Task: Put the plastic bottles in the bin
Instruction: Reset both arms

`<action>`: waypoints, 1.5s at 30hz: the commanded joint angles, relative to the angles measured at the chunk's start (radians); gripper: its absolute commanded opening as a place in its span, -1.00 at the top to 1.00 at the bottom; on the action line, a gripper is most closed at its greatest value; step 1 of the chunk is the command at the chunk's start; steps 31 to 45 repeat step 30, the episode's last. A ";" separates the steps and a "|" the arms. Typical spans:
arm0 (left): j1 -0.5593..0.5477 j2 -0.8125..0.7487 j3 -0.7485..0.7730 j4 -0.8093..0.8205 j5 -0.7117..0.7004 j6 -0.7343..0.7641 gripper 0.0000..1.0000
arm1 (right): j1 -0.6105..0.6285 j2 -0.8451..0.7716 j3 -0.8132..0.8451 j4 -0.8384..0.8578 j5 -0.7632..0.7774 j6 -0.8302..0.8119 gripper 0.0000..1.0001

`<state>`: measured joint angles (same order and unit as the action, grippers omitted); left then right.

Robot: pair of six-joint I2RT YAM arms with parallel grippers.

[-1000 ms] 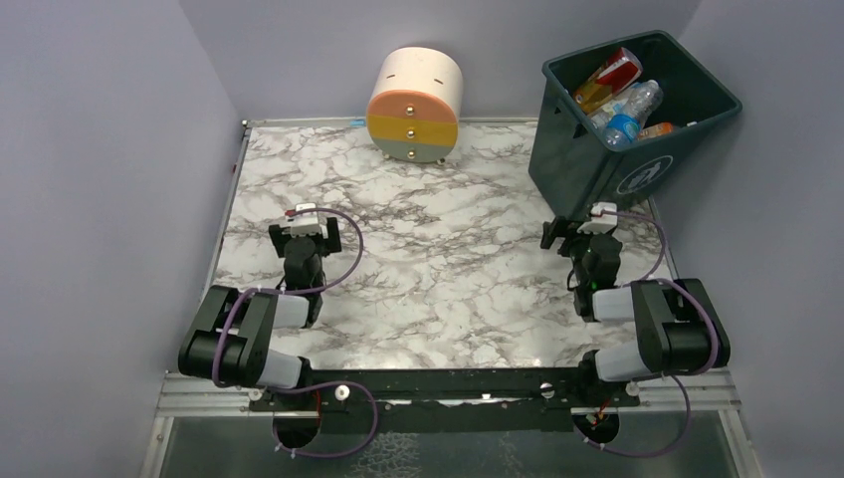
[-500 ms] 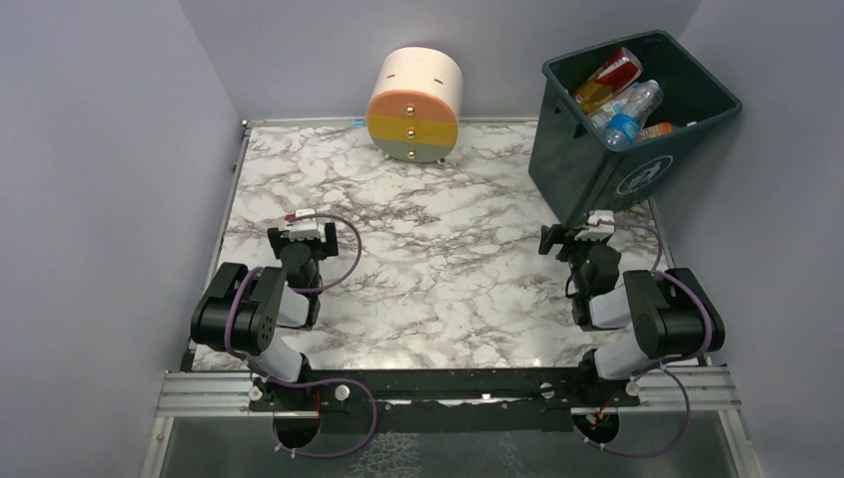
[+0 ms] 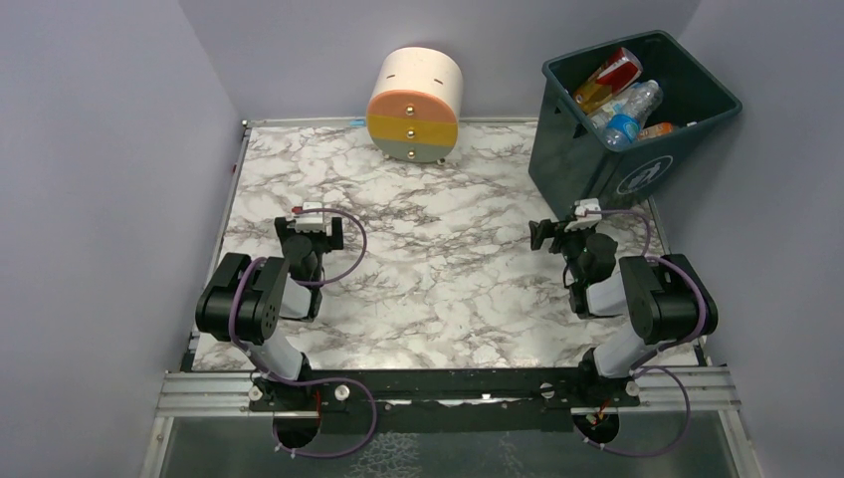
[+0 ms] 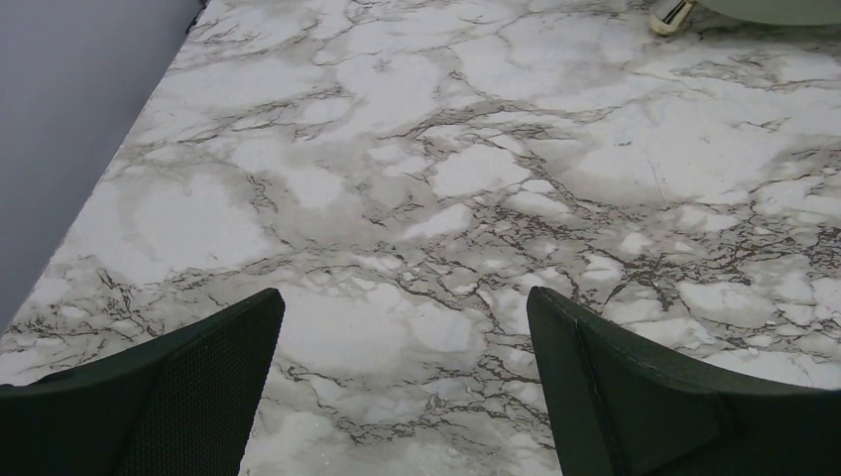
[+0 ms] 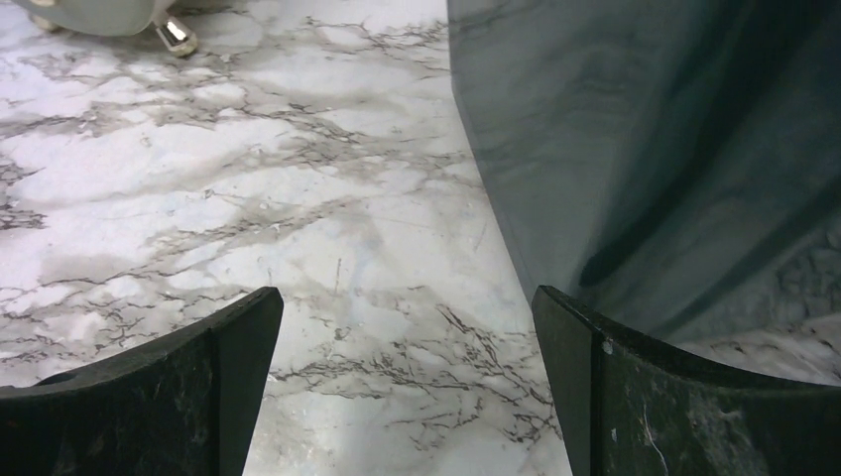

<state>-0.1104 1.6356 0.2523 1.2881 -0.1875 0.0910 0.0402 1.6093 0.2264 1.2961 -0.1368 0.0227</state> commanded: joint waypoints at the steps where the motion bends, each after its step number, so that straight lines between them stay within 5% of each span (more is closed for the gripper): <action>1: 0.008 0.006 0.008 -0.007 0.031 0.002 -0.98 | 0.005 0.000 0.034 -0.062 -0.092 -0.048 -0.99; 45: 0.011 0.005 0.013 -0.017 0.038 0.001 -0.98 | 0.005 0.004 0.030 -0.046 -0.093 -0.046 -0.99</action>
